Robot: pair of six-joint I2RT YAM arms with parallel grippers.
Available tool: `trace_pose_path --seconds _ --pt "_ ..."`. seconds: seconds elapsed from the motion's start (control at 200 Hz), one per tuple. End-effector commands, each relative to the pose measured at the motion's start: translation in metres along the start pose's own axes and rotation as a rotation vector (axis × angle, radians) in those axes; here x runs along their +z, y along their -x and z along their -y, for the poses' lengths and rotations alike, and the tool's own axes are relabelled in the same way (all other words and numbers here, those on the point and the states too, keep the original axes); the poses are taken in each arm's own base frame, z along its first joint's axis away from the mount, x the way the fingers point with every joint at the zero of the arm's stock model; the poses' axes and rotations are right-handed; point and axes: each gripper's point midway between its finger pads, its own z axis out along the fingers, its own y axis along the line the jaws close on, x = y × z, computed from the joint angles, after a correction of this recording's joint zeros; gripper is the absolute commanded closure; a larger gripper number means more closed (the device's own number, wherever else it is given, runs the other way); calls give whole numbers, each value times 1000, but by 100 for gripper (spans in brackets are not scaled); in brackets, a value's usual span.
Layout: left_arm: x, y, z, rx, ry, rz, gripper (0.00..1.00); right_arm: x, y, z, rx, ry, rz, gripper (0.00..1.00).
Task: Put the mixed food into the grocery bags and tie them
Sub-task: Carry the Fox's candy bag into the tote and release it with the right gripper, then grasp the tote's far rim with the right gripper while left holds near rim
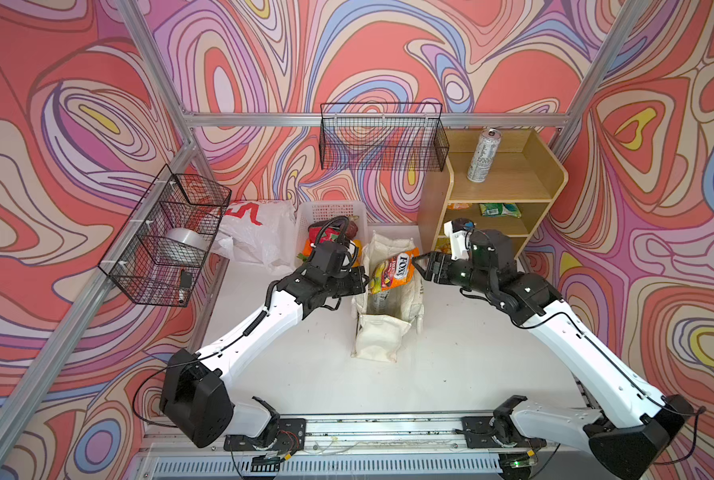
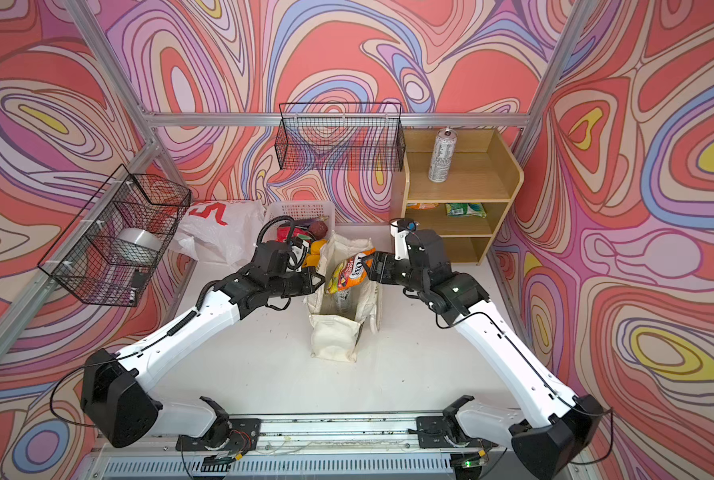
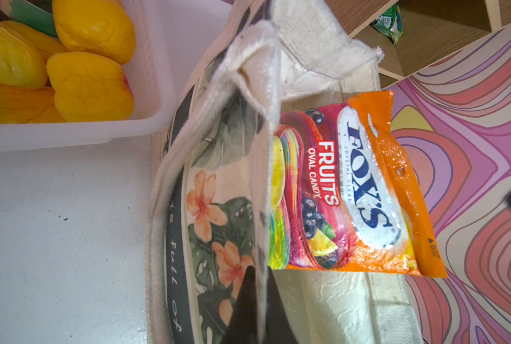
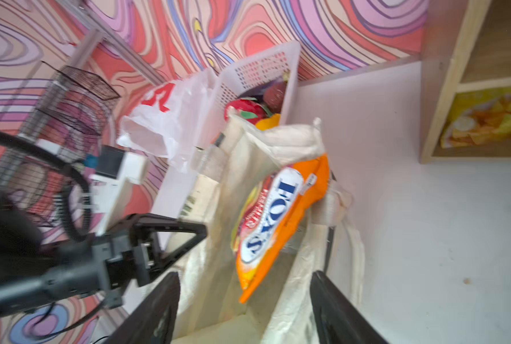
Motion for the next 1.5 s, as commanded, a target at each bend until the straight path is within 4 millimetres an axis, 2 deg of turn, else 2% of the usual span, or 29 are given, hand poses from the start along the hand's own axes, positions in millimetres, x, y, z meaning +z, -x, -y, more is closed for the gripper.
trace_pose_path --seconds 0.0,0.11,0.15,0.21,0.255,0.326,0.401,0.446,0.491,0.536,0.596,0.706,0.761,0.866,0.982,1.042,1.092,1.137,1.207,1.257,1.312,1.337,1.397,1.497 --pt "-7 5 4 15 3 11 100 25 -38 33 23 -98 -111 28" --pt "-8 5 4 15 4 12 100 48 -59 36 53 -58 -177 31" --pt "-7 4 3 15 6 11 100 57 -65 38 55 -50 -198 37" --pt "-5 4 3 18 8 7 100 66 -64 37 32 -38 -206 65" --pt "-5 5 2 19 8 -3 100 67 -55 35 4 -51 -193 100" --pt "-14 10 20 46 -46 -31 100 47 -21 23 -49 -77 -116 100" --pt "-39 22 46 88 -110 5 100 7 21 8 -74 -94 23 100" --pt "-52 30 59 105 -143 46 100 -12 37 4 -90 -116 72 100" --pt "-61 37 65 112 -157 77 100 -19 44 4 -110 -137 90 100" --pt "-64 40 65 118 -151 91 100 -15 41 11 -128 -173 72 100" --pt "-55 38 56 118 -112 75 100 -3 34 26 -127 -222 24 100" --pt "-31 22 47 78 -107 -14 100 -6 31 22 -87 -180 55 100" --pt "-24 15 48 54 -134 -24 100 -4 25 33 -80 -216 51 100" --pt "-15 6 48 39 -152 -23 100 10 -4 65 -86 -318 -40 100" --pt "-9 -4 46 46 -148 -44 100 19 -35 79 -44 -304 -112 100" --pt "-6 -9 45 47 -148 -53 100 20 -41 81 -31 -300 -116 72" --pt "-3 -11 43 46 -147 -59 100 18 -40 82 -28 -305 -111 55" --pt "-2 -13 44 47 -150 -61 100 16 -37 82 -33 -317 -99 51" --pt "0 -13 44 48 -156 -63 100 12 -28 84 -50 -345 -80 50" --pt "1 -12 47 49 -164 -64 100 10 -20 85 -58 -358 -63 51" --pt "1 -12 49 55 -176 -64 100 10 -13 83 -66 -357 -53 57" --pt "1 -11 51 57 -180 -63 100 10 -10 82 -68 -355 -50 68" --pt "2 -10 54 60 -192 -62 100 12 -5 77 -79 -335 -52 100" --pt "5 -5 61 66 -219 -62 100 13 10 60 -99 -283 -41 100"
